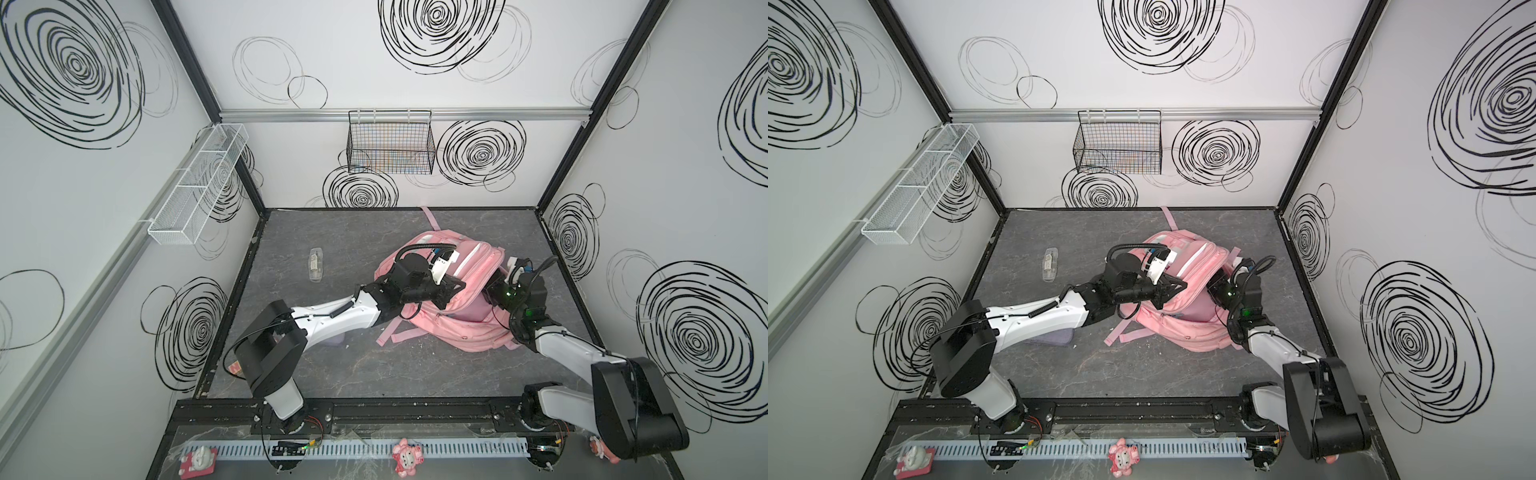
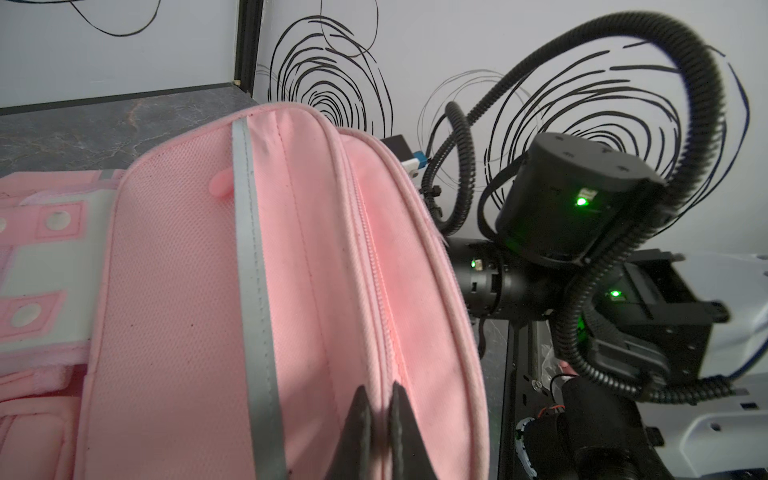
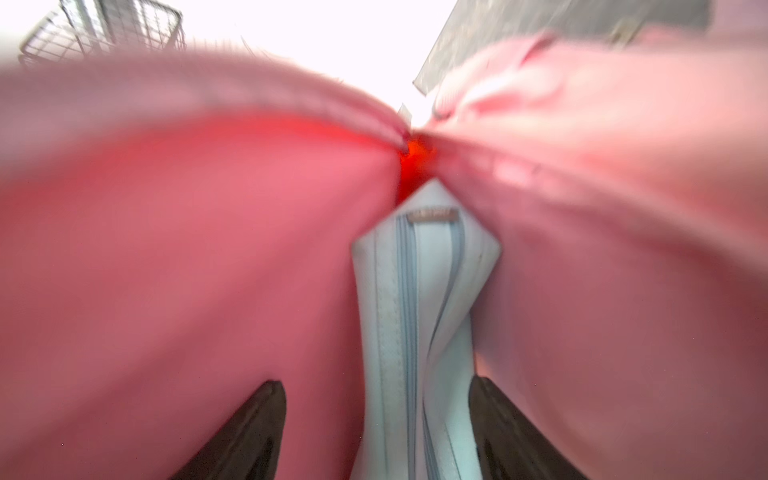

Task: Pack the student bag
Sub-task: 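Open the right gripper and withdraw it from the bag, then release the bag edge and lift the left gripper away while right retracts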

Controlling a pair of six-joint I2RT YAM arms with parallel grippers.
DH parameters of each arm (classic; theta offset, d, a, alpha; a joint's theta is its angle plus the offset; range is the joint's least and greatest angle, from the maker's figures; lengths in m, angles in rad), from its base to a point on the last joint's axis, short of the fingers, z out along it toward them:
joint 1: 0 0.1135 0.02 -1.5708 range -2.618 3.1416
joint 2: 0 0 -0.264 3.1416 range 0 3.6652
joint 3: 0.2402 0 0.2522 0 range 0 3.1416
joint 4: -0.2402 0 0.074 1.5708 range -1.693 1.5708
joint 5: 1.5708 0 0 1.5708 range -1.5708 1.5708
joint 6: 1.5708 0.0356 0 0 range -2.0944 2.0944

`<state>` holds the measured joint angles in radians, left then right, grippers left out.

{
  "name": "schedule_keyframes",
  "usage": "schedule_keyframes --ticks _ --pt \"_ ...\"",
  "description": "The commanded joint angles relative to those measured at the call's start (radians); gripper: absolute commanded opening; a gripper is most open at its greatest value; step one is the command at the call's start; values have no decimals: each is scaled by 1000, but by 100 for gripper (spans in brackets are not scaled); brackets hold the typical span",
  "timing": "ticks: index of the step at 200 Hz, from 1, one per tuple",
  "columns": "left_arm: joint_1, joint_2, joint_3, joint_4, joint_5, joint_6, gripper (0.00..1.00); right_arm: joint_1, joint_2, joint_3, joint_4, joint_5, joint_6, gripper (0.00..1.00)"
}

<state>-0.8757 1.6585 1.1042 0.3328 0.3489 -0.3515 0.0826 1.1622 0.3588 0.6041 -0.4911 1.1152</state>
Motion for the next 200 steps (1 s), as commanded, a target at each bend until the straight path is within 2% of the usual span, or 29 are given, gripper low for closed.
schedule_keyframes --ticks 1,37,41,44,49,79,90,117,125,165,200 --pt "2 -64 32 193 16 19 0 -57 -60 -24 -133 -33 -63 74" --pt "11 -54 36 193 16 15 0 -119 -158 -26 -244 -50 -114 74" --pt "12 -54 36 193 16 14 2 -123 -171 -26 -254 -50 -118 74" --pt "14 -54 37 192 17 12 8 -126 -178 -25 -260 -50 -121 75" --pt "15 -54 38 190 19 10 13 -131 -196 -24 -271 -47 -127 75" --pt "27 -63 44 187 17 -16 17 -142 -281 6 -357 -14 -163 75" --pt "29 -70 45 188 16 -17 21 -150 -308 22 -388 -12 -169 75" --pt "28 -92 48 181 -5 -24 43 -150 -371 78 -479 23 -245 75" --pt "28 -98 51 173 -14 -29 47 -150 -391 99 -516 44 -279 75" --pt "31 -182 62 87 -62 -39 50 -139 -485 244 -702 157 -456 76" --pt "76 -342 3 -28 -189 -1 51 -102 -477 388 -808 236 -572 76"
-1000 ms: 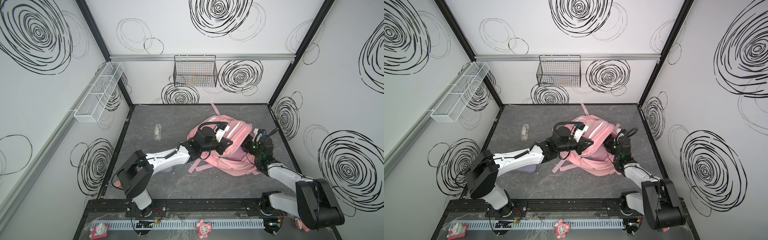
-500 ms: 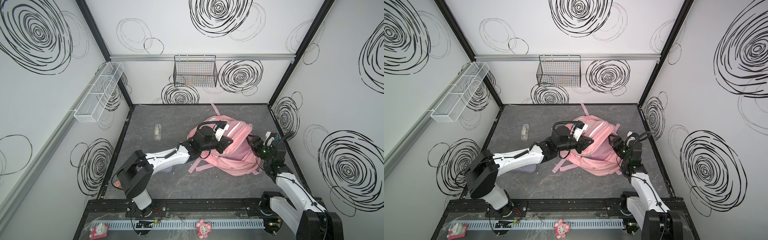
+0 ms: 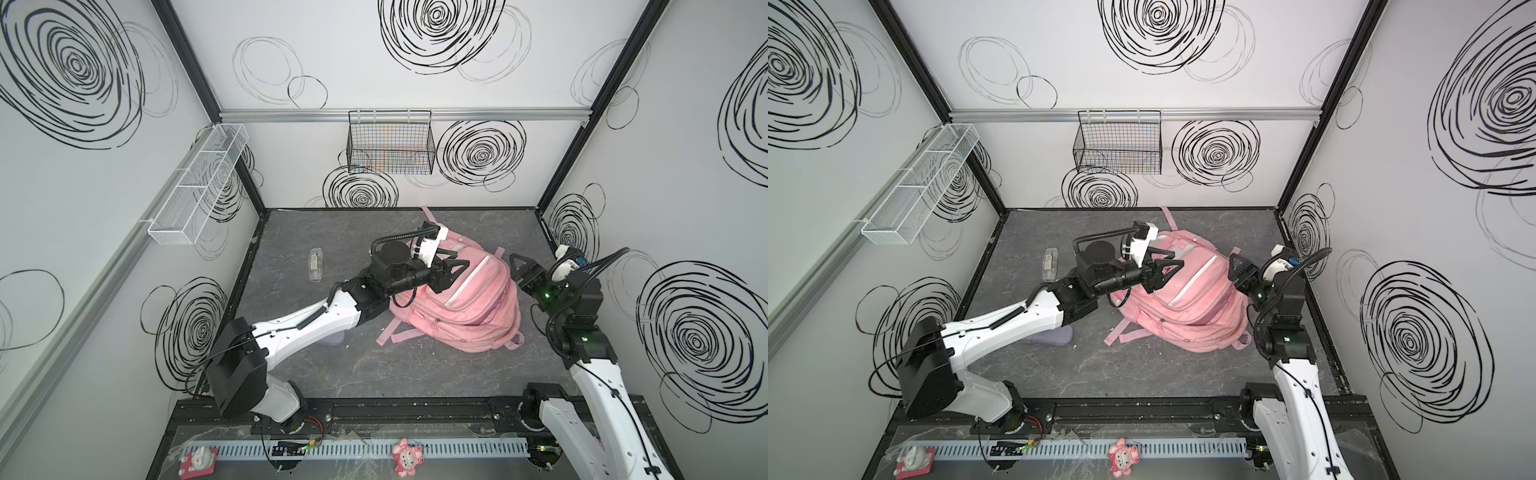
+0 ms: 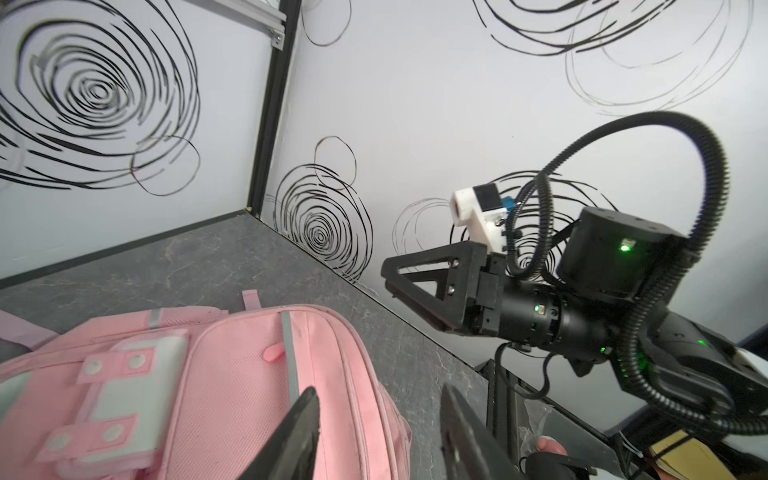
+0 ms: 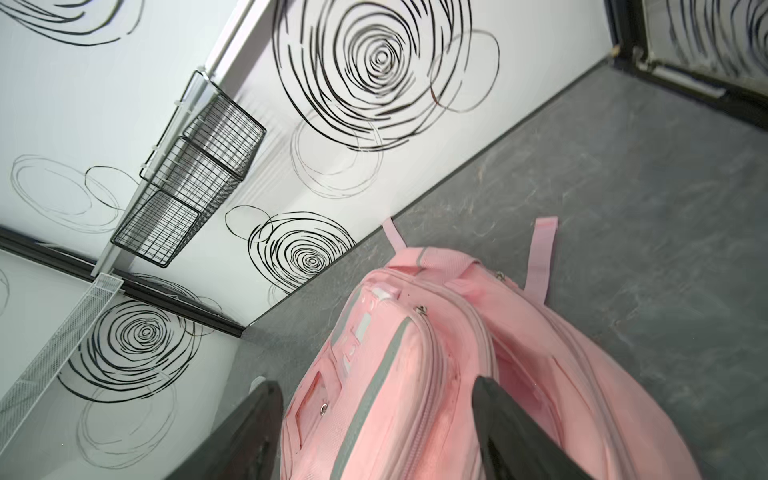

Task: Pack the student bag
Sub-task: 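Release the bag edge and lift the left gripper away while right retracts, then reach the right gripper toward the lavender glasses case on the table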

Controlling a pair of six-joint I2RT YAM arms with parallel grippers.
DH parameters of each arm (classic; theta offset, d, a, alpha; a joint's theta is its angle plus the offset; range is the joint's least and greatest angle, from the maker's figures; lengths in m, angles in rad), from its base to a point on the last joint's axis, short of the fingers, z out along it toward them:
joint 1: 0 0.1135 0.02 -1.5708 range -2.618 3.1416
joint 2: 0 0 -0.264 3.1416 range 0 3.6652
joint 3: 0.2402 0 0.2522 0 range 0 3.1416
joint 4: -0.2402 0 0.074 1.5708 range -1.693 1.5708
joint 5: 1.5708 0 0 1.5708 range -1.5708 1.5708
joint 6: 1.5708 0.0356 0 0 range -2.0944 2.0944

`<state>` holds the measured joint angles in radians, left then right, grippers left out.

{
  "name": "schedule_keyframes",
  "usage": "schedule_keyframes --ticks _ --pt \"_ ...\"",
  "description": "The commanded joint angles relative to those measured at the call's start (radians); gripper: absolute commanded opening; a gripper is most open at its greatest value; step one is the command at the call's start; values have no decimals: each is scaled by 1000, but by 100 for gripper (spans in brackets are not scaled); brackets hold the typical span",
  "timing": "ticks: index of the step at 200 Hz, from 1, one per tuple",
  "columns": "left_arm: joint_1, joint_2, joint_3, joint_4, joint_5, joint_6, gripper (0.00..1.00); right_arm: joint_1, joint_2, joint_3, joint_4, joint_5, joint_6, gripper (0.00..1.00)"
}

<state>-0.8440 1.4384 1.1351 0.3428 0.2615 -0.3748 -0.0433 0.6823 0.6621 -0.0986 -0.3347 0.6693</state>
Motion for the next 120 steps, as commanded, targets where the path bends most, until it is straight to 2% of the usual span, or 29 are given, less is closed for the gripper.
schedule_keyframes --ticks 1,20,35,70,93,120 --pt "47 -126 -30 -41 -105 21 51 25 6 88 -107 80 -128 76" --pt "113 -221 -76 -109 -137 4 51 59 33 143 -89 65 -140 76" --pt "187 -297 -105 -179 -154 -7 51 134 53 169 -51 78 -135 76" --pt "368 -431 -146 -344 -141 18 55 488 165 228 4 327 -161 76" --pt "504 -441 -145 -474 -156 48 56 686 297 293 41 465 -215 77" --pt "701 -365 -148 -564 -124 31 57 800 459 381 81 456 -252 79"
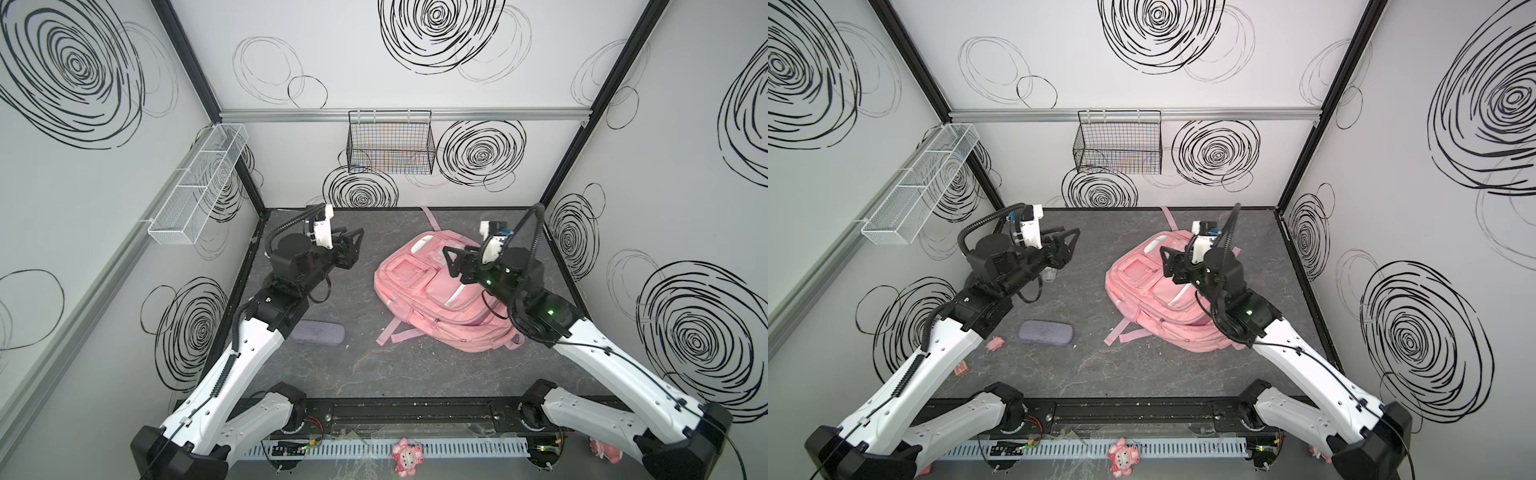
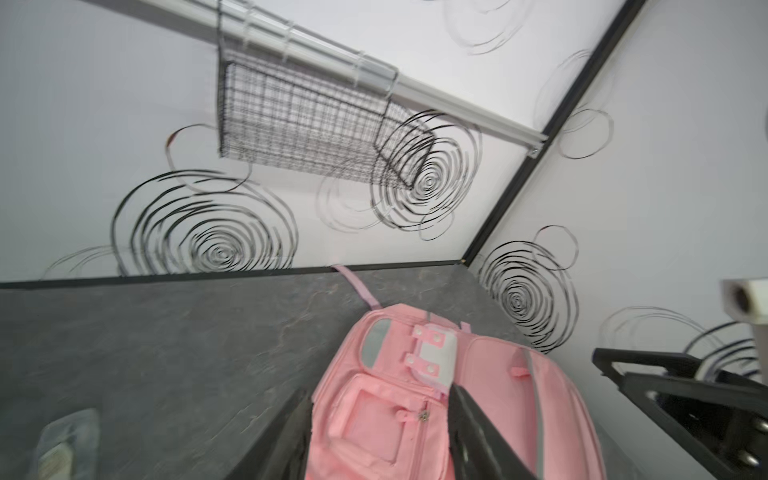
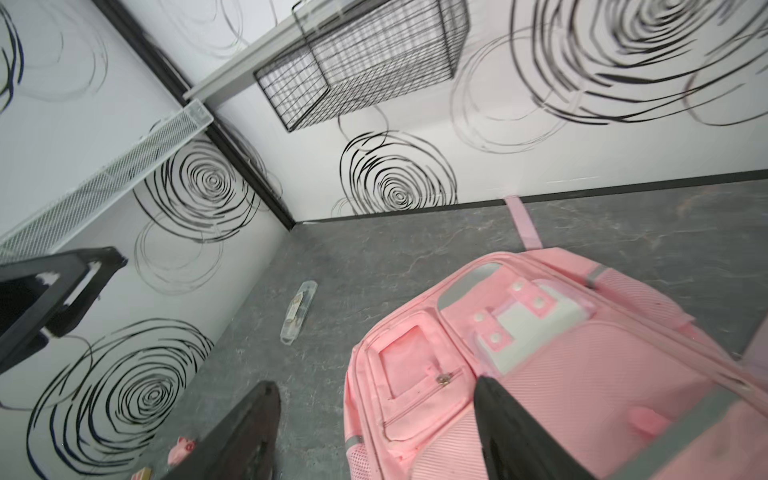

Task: Pack the student bag
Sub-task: 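Reach the right gripper toward the lavender glasses case on the table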

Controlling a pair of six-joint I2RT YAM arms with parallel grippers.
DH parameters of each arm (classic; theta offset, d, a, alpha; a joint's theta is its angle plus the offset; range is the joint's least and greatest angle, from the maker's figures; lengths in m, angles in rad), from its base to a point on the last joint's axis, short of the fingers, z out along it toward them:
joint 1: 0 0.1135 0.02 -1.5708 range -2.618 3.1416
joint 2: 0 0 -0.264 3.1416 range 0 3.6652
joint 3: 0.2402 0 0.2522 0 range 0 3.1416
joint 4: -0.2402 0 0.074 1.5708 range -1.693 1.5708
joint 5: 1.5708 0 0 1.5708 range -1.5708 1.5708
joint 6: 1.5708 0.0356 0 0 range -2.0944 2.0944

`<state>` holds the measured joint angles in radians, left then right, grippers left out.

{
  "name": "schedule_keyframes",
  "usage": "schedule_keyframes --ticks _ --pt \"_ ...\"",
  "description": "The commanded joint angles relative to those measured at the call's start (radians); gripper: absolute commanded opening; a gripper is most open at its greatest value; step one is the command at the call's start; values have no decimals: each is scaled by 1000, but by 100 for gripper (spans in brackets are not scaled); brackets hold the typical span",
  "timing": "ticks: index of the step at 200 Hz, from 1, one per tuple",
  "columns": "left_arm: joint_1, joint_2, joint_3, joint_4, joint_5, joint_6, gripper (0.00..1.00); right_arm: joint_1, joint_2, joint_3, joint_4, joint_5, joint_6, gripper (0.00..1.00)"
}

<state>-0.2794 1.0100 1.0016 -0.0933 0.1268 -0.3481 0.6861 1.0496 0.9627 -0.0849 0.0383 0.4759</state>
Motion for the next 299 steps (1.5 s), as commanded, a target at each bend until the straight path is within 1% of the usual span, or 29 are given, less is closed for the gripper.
schedule_keyframes --ticks 1,20,36,55,83,115,148,170,198,226,242,256,269,282,290,299 --pt "146 68 -15 -129 13 2 57 72 96 84 68 80 -60 79" --pt "258 148 -34 -115 55 -46 57 108 163 118 83 57 -72 79" --pt "295 212 -36 -92 36 -57 58 122 188 113 105 35 -68 79" --pt "299 302 -12 -85 -23 -30 59 128 196 87 143 -10 -49 80" --pt "304 441 73 -141 -82 42 60 131 203 45 181 -71 -43 80" --pt "310 505 93 -124 -127 88 62 131 235 34 188 -144 -83 82" --pt "315 556 55 -94 -207 127 62 97 287 28 240 -266 -91 83" --pt "332 574 56 -88 -204 134 62 84 341 73 230 -320 -96 83" --pt "360 625 77 -93 -211 106 62 63 394 106 245 -406 -84 83" --pt "376 682 92 -117 -215 103 62 39 436 117 290 -443 -48 83" --pt "368 689 80 -135 -207 93 63 35 452 136 282 -447 -47 83" --pt "359 654 38 -149 -177 62 66 34 449 152 261 -455 -63 83" --pt "355 589 -17 -134 -146 23 66 36 438 140 268 -455 -86 84" --pt "355 513 -56 -114 -121 -9 66 41 438 111 316 -483 -127 85" --pt "357 471 -66 -111 -119 -15 66 51 454 99 340 -489 -155 85" --pt "361 426 -72 -110 -126 -18 66 69 491 120 324 -491 -189 84"
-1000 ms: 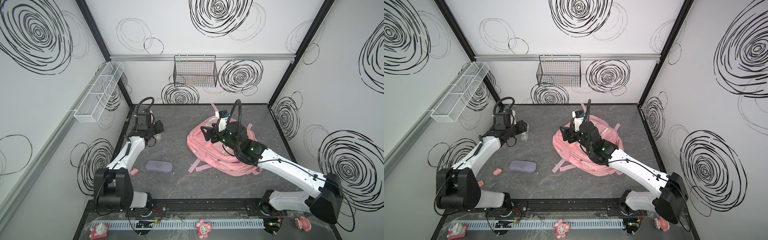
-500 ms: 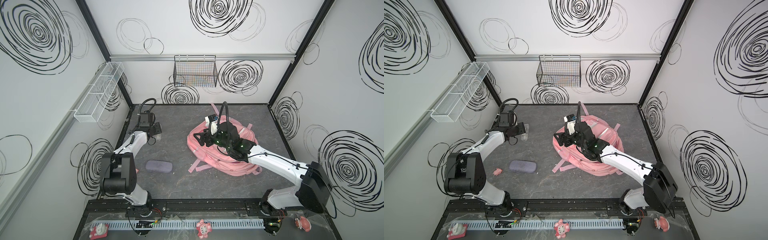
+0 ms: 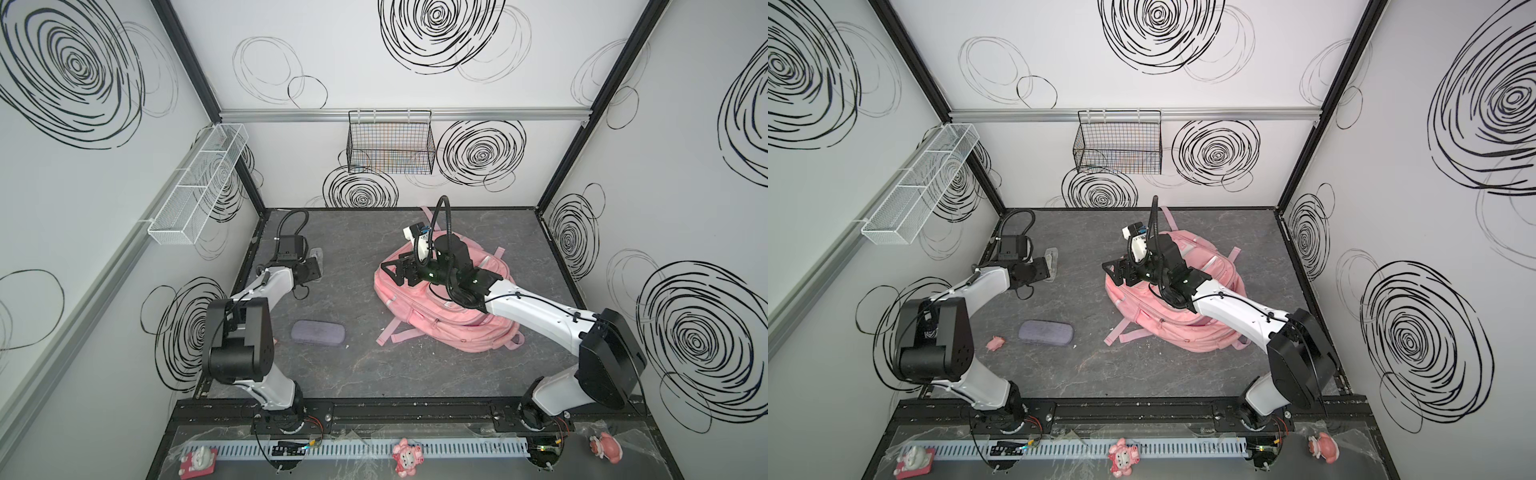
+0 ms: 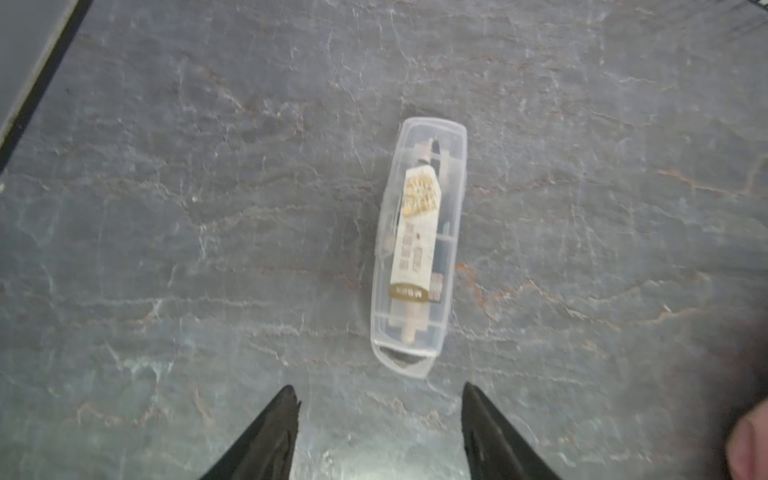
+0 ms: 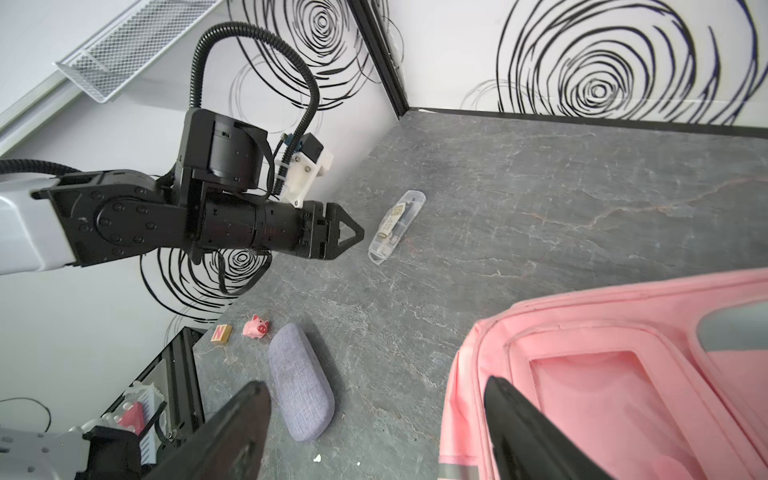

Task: Pack the student bag
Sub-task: 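Reach the right gripper toward the lavender glasses case on the table, then lower the right gripper over the lavender glasses case and close on it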

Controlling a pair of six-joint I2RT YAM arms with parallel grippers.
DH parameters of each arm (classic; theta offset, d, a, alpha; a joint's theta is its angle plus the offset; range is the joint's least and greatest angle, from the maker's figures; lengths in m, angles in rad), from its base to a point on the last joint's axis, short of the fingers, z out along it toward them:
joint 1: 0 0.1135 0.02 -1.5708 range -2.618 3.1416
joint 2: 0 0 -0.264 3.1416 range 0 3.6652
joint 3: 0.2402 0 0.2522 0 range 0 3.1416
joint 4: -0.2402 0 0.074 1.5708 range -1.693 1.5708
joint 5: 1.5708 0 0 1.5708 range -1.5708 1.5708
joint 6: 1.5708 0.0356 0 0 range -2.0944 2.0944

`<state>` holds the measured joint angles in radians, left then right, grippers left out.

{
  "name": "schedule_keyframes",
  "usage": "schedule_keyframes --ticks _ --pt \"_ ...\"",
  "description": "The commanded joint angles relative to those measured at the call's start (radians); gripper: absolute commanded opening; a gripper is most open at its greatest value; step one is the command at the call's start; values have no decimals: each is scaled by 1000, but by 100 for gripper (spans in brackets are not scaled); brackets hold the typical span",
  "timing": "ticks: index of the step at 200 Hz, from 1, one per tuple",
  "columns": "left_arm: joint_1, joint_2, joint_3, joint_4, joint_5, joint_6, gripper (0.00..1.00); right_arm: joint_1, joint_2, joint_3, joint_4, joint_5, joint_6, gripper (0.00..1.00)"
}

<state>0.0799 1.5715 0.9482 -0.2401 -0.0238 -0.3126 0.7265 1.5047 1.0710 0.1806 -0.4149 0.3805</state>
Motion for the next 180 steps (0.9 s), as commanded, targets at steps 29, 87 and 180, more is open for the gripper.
schedule_keyframes --ticks 29,87,180 --pt "8 -246 -90 130 37 -58 66 123 180 160 -100 -17 -216 84" --pt "51 -351 -124 186 101 -71 66 302 289 191 -75 73 -475 85" --pt "149 -393 -146 227 205 -111 65 403 557 424 -152 99 -612 87"
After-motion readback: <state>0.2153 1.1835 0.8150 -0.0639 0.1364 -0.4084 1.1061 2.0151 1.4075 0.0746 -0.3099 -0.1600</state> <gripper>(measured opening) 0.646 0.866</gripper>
